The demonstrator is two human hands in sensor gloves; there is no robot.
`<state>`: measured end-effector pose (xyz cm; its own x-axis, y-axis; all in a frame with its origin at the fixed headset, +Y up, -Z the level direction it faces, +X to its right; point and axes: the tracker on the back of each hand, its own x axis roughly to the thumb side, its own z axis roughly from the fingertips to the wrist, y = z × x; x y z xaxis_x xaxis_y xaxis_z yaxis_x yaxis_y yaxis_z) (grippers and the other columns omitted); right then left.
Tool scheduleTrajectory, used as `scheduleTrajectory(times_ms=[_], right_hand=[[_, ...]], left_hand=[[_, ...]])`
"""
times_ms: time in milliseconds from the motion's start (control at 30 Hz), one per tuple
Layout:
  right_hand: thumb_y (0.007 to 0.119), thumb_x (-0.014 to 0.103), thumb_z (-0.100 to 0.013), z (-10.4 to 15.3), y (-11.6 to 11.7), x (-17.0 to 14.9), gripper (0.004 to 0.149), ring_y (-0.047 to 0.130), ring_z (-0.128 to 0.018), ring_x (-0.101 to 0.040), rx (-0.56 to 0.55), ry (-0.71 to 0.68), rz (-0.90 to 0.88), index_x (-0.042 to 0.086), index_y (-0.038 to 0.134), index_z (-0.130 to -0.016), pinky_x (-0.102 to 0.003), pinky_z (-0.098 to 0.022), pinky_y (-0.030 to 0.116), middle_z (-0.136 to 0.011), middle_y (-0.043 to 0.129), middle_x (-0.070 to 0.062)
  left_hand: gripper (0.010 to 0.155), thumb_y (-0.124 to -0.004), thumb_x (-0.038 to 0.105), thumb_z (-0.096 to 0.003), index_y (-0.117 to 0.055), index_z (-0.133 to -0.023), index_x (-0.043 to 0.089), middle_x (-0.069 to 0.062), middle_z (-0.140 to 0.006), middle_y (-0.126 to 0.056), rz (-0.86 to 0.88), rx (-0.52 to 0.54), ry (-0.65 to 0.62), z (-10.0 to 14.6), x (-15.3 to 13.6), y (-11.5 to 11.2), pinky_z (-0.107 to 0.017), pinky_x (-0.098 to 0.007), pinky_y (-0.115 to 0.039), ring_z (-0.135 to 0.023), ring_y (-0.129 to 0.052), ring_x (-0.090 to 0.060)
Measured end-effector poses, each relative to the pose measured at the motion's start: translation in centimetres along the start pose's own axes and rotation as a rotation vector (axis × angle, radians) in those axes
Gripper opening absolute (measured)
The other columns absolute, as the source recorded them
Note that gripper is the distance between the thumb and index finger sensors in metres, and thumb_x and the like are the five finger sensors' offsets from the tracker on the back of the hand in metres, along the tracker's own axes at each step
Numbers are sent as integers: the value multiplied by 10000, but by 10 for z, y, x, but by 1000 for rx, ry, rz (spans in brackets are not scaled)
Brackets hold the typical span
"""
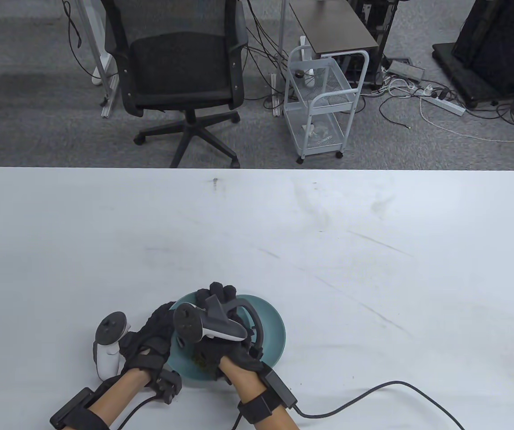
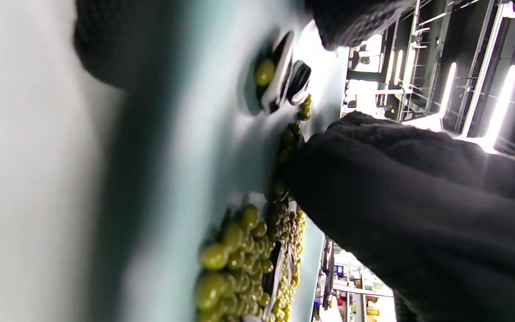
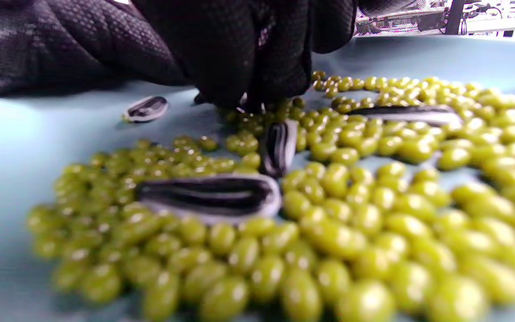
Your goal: Pick sunflower seeds with hand pinch into plate
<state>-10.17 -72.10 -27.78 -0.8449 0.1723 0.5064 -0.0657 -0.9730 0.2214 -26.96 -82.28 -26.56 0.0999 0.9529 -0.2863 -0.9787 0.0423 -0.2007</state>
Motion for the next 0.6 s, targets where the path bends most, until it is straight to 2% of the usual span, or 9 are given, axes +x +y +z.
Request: scheduleTrajectory(times_ms=[233, 333, 600], right_hand=[[911, 211, -518, 1, 1, 3, 366, 417, -983, -653, -22, 14, 33, -47, 876, -775, -786, -652, 332, -1085, 546, -331], [911, 210, -517, 2, 0, 3, 424, 417, -986, -652, -37, 22, 48, -48, 826, -843, -786, -655, 329, -1097, 528, -326], [885, 171, -525, 1, 1, 3, 366, 459, -986, -637, -38, -8, 26, -62, 866, -806, -779, -659, 354, -1083, 577, -309]], left_hand=[[464, -634, 422, -618, -521, -1031, 243, -78, -800, -874, -6, 9, 3, 0, 0, 0, -354, -364, -853, -433, -1014, -225], [464, -627, 426, -623, -512, -1035, 247, -59, -805, -873, 20, -3, 5, -1, -1, 2, -359, -356, -856, -436, -1017, -213], [465, -627, 417, -619, -514, -1032, 237, -68, -801, -872, -7, 4, -1, -1, -1, 0, -354, -362, -854, -432, -1014, -223]])
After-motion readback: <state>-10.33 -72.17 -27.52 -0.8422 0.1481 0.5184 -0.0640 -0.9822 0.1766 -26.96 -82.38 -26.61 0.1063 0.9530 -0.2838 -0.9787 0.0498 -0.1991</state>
